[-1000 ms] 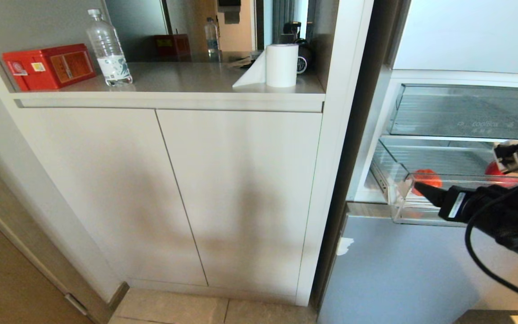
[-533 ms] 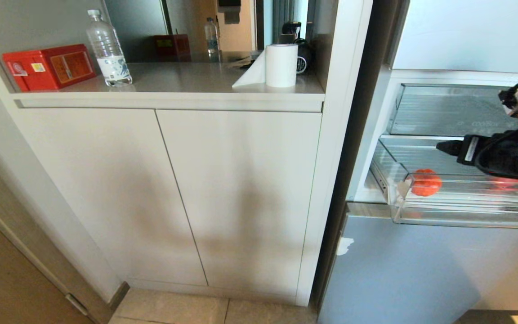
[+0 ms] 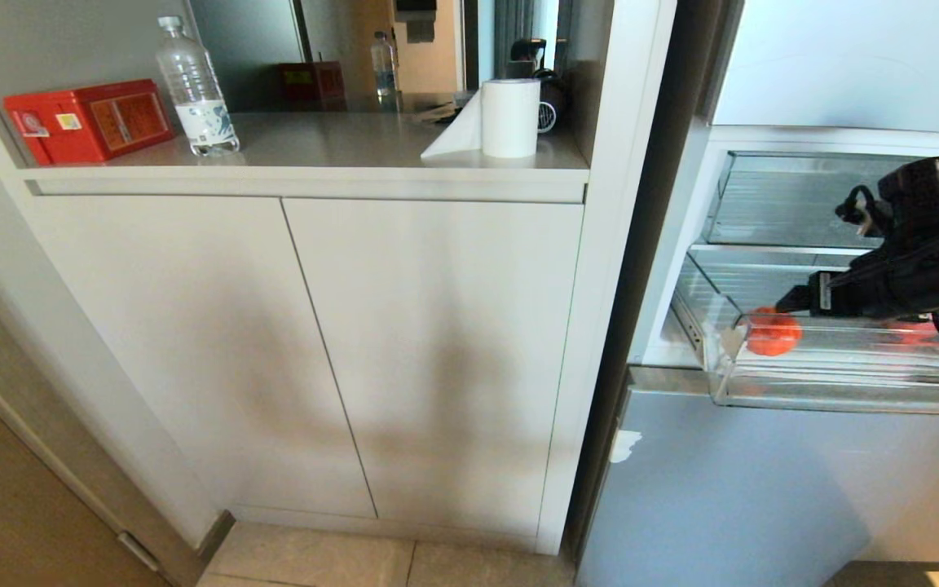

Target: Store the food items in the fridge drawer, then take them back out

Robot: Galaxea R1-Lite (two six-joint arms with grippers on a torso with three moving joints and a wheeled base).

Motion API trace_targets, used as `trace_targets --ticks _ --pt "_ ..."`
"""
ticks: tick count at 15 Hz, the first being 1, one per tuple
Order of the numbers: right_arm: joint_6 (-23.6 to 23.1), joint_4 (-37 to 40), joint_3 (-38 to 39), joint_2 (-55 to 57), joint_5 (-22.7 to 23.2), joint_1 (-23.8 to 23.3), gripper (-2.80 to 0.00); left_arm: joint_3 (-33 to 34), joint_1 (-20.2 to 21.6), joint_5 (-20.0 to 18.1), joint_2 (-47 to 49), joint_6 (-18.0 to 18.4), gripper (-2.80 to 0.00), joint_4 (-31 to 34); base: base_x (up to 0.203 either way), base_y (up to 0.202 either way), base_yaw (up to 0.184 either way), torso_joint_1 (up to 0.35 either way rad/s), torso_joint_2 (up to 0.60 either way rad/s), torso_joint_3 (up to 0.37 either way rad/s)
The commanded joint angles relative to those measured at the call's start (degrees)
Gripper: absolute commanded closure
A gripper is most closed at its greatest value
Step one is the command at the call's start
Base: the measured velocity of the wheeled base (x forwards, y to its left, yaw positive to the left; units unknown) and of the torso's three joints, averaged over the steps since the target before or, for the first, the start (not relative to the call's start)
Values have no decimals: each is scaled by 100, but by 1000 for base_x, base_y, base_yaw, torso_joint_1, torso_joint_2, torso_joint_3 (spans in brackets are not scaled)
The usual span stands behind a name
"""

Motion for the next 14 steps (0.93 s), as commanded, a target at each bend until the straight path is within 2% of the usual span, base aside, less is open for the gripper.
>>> trace_targets --ticks 1,3,7,14 --pt "-4 383 -173 13 -3 -21 -280 9 0 1 -1 -1 0 0 0 0 0 0 0 0" --pt "-17 875 -266 -141 -3 -25 -280 9 0 1 -1 -1 0 0 0 0 0 0 0 0" --pt "-427 1904 -332 -718 87 -106 -280 9 0 1 -1 -1 0 0 0 0 0 0 0 0" --pt "-343 1805 -689 -16 103 -254 -280 9 0 1 -1 -1 0 0 0 0 0 0 0 0"
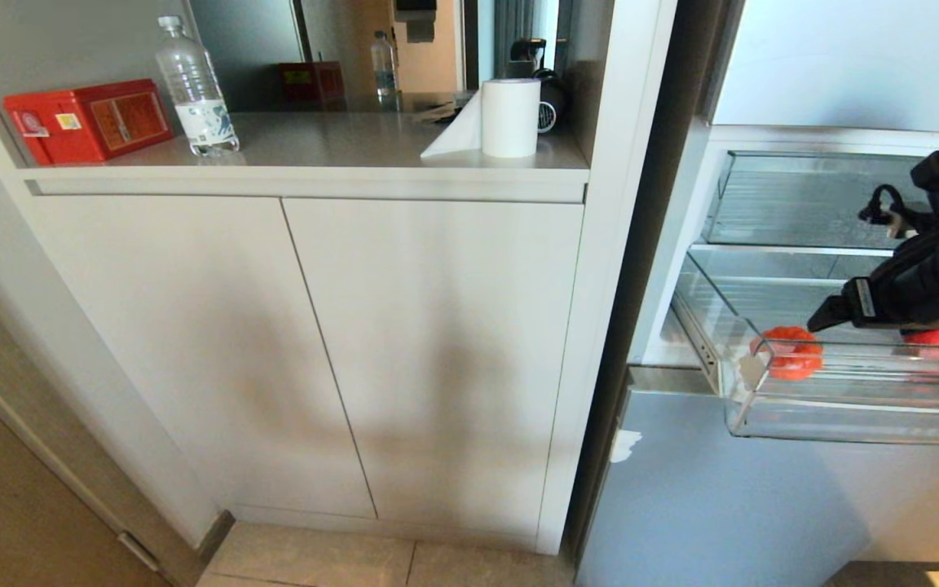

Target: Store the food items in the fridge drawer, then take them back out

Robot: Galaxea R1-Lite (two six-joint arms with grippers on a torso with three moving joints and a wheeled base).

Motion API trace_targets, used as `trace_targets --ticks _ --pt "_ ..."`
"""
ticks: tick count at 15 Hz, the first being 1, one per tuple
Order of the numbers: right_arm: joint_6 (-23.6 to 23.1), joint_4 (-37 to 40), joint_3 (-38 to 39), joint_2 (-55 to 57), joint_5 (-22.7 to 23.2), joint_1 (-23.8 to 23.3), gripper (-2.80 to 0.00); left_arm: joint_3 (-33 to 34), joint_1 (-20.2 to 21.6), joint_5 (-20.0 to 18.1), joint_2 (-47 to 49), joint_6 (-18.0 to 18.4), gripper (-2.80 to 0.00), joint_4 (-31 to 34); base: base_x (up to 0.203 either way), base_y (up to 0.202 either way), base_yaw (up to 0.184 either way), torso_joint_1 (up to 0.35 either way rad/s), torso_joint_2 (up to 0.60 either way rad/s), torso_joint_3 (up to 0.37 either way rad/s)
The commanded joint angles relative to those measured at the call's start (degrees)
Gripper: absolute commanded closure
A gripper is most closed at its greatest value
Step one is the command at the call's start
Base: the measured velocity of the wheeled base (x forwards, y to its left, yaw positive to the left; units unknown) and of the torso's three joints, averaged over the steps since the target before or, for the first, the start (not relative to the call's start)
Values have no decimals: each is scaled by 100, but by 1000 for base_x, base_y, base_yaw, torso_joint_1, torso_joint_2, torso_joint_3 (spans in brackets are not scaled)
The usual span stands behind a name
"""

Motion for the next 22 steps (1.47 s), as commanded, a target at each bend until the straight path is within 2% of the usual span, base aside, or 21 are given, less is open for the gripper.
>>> trace_targets --ticks 1,7,16,22 --pt "-16 23 74 142 4 -104 -280 9 0 1 -1 -1 0 -2 0 0 0 0 0 0" --pt "-264 27 686 -630 172 -405 -280 9 0 1 -1 -1 0 -2 0 0 0 0 0 0" --pt "-208 -289 213 705 314 -97 -280 9 0 1 -1 -1 0 -2 0 0 0 0 0 0" --pt "-203 -281 139 944 393 148 -280 9 0 1 -1 -1 0 -2 0 0 0 0 0 0"
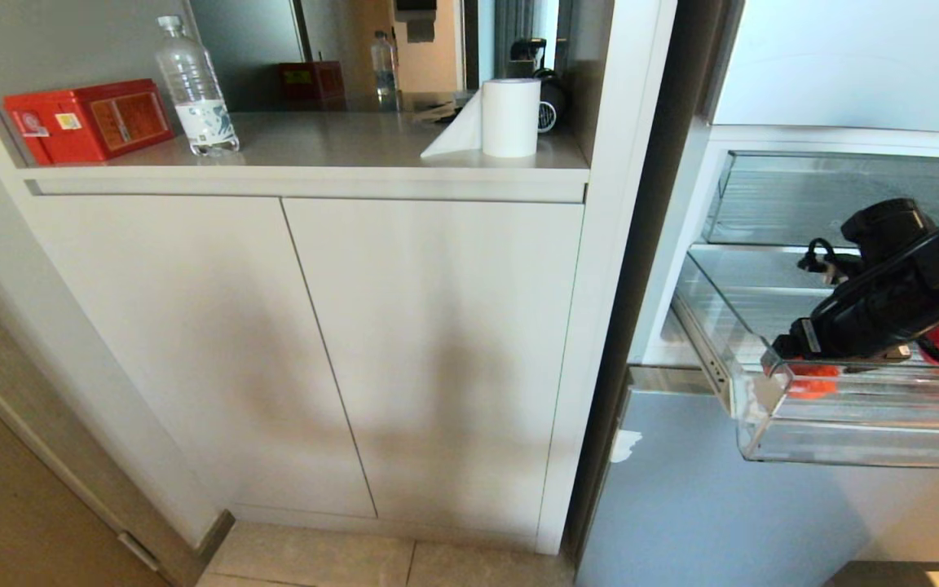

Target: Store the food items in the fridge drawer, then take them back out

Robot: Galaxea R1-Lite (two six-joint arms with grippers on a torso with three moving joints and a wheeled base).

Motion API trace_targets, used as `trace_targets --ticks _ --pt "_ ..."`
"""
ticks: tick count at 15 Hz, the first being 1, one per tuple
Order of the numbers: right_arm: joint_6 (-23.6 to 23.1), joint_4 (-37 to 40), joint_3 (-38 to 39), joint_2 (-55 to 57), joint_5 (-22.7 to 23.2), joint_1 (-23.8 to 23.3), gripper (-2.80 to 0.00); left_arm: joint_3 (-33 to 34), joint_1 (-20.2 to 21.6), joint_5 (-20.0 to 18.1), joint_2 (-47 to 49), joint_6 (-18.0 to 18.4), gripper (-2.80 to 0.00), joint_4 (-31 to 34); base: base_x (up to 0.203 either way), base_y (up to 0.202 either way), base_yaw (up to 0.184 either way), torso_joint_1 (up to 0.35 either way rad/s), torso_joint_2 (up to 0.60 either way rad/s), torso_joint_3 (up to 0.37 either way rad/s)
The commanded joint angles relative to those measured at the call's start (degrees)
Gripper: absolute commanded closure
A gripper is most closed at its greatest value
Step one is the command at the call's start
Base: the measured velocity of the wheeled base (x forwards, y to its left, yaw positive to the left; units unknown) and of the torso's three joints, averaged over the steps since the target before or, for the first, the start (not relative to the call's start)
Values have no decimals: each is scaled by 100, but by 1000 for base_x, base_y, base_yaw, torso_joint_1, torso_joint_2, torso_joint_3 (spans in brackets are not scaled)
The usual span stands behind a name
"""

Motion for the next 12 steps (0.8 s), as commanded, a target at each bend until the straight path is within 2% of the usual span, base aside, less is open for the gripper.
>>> trace_targets --ticks 1,8,9,12 --pt "-3 24 -9 114 -2 38 -280 9 0 1 -1 -1 0 -2 0 0 0 0 0 0" --pt "-9 7 -53 399 -20 43 -280 9 0 1 -1 -1 0 -2 0 0 0 0 0 0" --pt "6 6 -53 417 -11 51 0 9 0 1 -1 -1 0 -2 0 0 0 0 0 0" --pt "43 -275 0 425 -4 43 0 9 0 1 -1 -1 0 -2 0 0 0 0 0 0"
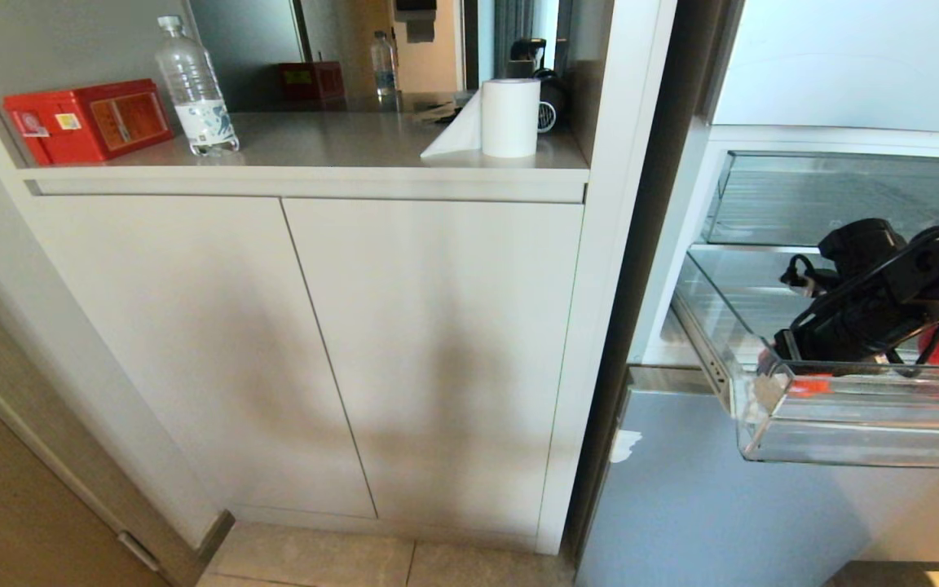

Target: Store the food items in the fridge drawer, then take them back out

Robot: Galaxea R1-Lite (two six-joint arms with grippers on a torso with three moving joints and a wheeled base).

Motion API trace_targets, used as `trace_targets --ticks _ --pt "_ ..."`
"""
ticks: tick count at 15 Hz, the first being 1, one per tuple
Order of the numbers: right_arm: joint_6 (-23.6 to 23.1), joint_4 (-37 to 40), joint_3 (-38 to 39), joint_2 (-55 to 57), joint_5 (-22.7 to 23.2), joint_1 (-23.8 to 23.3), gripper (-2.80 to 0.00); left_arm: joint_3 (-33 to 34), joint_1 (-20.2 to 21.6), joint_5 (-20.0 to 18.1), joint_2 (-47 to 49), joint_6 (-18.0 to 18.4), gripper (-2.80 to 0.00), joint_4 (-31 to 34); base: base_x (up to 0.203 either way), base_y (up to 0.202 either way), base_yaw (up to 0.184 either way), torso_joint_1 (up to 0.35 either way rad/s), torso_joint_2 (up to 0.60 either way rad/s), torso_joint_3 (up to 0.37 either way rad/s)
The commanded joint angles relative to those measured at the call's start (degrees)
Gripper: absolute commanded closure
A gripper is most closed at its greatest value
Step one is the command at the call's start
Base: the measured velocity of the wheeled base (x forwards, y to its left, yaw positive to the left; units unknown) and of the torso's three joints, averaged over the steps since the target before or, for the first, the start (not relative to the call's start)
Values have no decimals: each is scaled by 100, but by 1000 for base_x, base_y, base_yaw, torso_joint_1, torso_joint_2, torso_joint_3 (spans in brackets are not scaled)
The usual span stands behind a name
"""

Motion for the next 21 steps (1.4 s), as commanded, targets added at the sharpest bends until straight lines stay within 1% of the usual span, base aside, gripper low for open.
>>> trace_targets --ticks 1,4,8,10,13,14,16,18,21 --pt "0 -4 16 20 -7 0 0 9 0 1 -1 -1 0 -2 0 0 0 0 0 0" --pt "-1 4 76 -262 -15 -4 0 9 0 1 -1 -1 0 -2 0 0 0 0 0 0" --pt "0 5 388 -1319 -22 -26 0 9 0 1 -1 -1 0 -2 0 0 0 0 0 0" --pt "0 5 673 -2325 -18 -30 0 9 0 1 -1 -1 0 -2 0 0 0 0 0 0" --pt "27 -38 1352 -3796 0 -32 0 9 0 1 -1 -1 0 -2 0 0 0 0 0 0" --pt "84 -145 1682 -4309 2 -31 0 9 0 1 -1 -1 0 -2 0 0 0 0 0 0" --pt "217 -652 2598 -5202 -10 -33 0 9 0 1 -1 -1 0 -2 0 0 0 0 0 0" --pt "318 -1264 3722 -6159 -19 -31 0 9 0 1 -1 -1 0 -2 0 0 0 0 0 0" --pt "346 -2018 5339 -7813 38 -24 0 9 0 1 -1 -1 0 -2 0 0 0 0 0 0"
